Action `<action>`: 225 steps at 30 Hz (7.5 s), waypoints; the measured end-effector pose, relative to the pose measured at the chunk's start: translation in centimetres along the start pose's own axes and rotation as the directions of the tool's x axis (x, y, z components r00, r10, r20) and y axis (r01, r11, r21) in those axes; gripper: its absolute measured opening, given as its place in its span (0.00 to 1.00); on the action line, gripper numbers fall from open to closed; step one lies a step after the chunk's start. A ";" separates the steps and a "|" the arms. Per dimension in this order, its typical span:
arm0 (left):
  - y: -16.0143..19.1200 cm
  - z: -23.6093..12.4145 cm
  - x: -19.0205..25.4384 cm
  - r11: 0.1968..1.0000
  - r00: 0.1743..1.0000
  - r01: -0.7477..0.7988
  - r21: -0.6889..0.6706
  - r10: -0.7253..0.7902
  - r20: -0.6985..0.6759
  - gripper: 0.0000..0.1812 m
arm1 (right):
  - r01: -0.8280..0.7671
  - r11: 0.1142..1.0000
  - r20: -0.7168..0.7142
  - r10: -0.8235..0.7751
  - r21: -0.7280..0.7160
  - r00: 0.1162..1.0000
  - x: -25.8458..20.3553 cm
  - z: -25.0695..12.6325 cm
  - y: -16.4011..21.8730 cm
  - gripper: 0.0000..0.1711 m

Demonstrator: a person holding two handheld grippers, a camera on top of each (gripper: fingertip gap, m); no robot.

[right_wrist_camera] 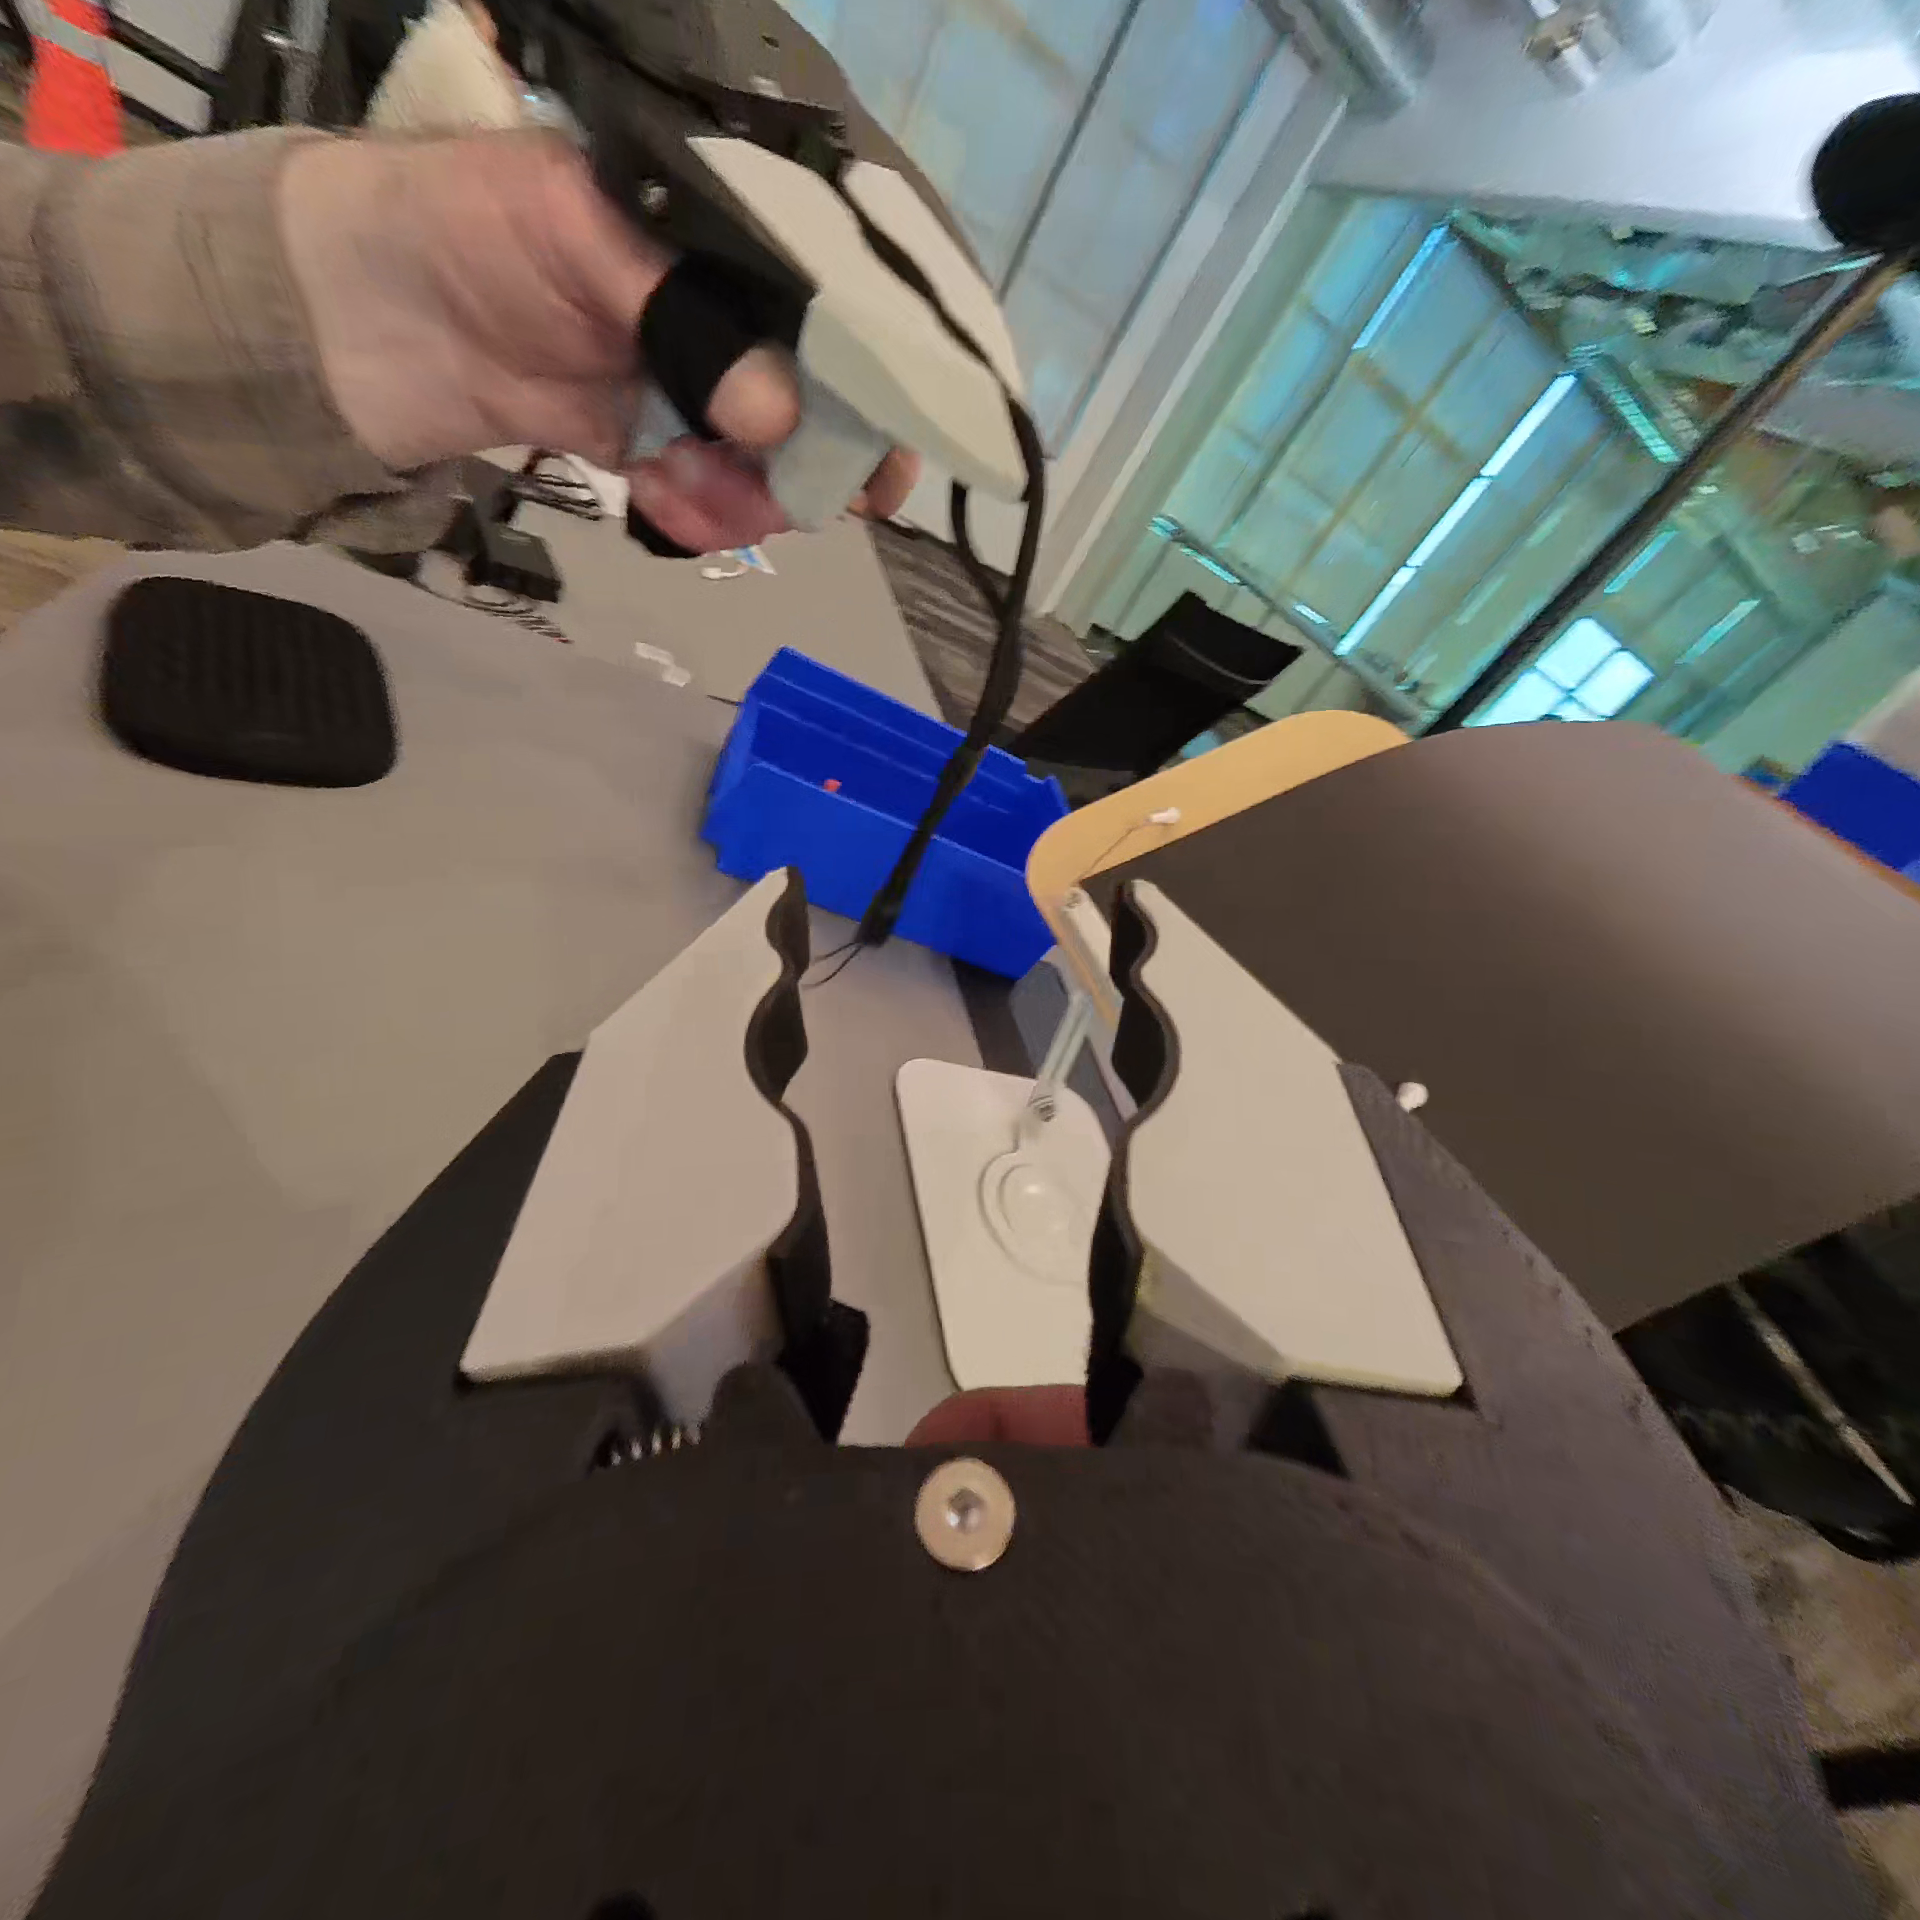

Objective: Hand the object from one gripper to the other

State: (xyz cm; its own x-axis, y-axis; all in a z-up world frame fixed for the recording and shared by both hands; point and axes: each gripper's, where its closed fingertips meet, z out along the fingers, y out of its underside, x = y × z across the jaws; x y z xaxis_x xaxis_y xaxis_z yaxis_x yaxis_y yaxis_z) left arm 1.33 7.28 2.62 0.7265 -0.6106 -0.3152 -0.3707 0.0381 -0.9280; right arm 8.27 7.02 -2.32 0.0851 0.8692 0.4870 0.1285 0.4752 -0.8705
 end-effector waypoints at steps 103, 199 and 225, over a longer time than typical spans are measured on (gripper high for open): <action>-0.9 -1.0 1.3 0.129 0.032 -0.953 -0.273 0.942 0.333 0.19 | -0.221 0.965 -0.128 0.204 -0.140 0.971 5.2 -3.6 3.3 0.05; 4.0 -14.4 -30.8 0.974 0.728 -0.150 -0.170 0.225 0.648 0.02 | -0.295 0.695 -0.726 -0.473 -0.655 0.498 21.2 -27.4 12.8 0.48; -24.2 -18.9 -26.3 0.819 0.430 -0.555 -0.145 0.432 0.793 0.02 | -0.001 0.879 -0.759 -0.412 -0.478 0.505 18.6 -19.5 3.2 0.48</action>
State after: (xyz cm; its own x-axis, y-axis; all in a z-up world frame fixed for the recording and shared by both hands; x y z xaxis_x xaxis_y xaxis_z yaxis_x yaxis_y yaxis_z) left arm -19.73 7.50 37.12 0.6113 0.3809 -0.6937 -0.7906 0.2559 -0.5563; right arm 29.50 22.03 5.31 0.7396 0.1397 0.6584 0.5847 0.3512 -0.7313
